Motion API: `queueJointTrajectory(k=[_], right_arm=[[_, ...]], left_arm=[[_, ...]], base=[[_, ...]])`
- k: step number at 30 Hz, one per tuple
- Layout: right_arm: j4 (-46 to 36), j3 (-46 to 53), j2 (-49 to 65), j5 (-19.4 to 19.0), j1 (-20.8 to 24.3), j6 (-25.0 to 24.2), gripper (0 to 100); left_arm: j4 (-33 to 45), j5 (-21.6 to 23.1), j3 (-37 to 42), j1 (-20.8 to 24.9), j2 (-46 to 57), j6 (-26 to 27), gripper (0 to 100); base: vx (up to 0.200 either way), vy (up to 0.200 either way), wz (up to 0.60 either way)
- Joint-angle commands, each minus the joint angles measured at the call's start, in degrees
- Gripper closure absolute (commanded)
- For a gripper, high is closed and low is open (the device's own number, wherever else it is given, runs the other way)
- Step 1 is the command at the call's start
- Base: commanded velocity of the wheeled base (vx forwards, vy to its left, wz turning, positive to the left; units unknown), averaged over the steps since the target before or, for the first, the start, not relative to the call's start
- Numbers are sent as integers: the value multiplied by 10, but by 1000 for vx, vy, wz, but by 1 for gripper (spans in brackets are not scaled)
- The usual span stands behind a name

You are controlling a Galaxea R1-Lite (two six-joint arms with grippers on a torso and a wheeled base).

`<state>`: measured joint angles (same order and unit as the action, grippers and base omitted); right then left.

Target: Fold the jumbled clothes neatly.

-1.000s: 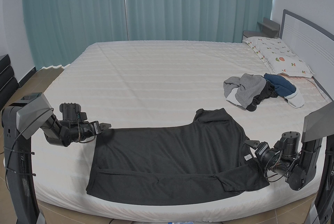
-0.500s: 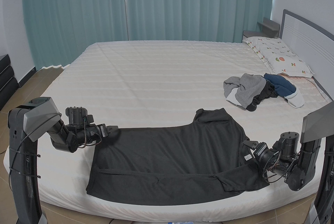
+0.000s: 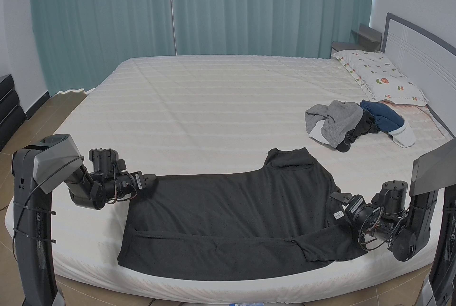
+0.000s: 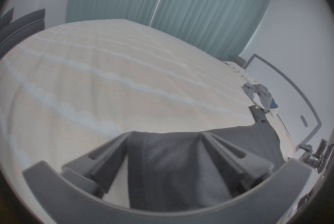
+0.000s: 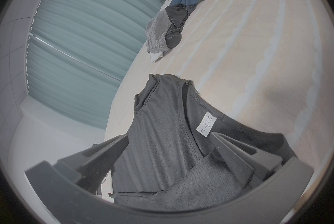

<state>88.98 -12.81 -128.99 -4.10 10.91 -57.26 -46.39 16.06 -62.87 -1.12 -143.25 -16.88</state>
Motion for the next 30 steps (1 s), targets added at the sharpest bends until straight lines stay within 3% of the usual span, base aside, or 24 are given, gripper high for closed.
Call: queueJointTrajectory(k=[1,3,5,6,8,16,24,25,26,27,30], right_arm=[[1,-7,-3,1,9,5,0],[-9,-24,-1,3,11,22,0],[-33,-49,3,3,5,81,0],[-35,-52,3,3,5,87,0],[-94,-126,4,4,-10,167,0],[-325,-361,-23,3,-14,222,0],[-396,-453,-74,-10,-19,259,0],[-396,-471,-102,-34,-41,313,0],[-396,-471,-102,-34,-41,313,0],[-400,-483,-115,-56,-58,356,0],[-409,-513,-129,-87,-69,378,0]], left_arm=[[-5,-18,10,0,3,-16,100],[-5,-23,10,-1,3,-18,100],[-5,-23,12,-2,5,-19,100],[-5,-23,12,-2,5,-19,100],[-4,-24,13,0,10,-32,100],[-4,-25,17,2,25,-75,100],[-5,-25,26,1,28,-75,100],[-5,-25,30,1,31,-76,100],[-5,-25,30,1,31,-76,100],[-5,-25,37,1,32,-75,100],[-5,-25,37,1,33,-75,100]], base=[[0,0,0],[0,0,0],[0,0,0],[0,0,0],[0,0,0],[0,0,0],[0,0,0],[0,0,0],[0,0,0],[0,0,0],[0,0,0]])
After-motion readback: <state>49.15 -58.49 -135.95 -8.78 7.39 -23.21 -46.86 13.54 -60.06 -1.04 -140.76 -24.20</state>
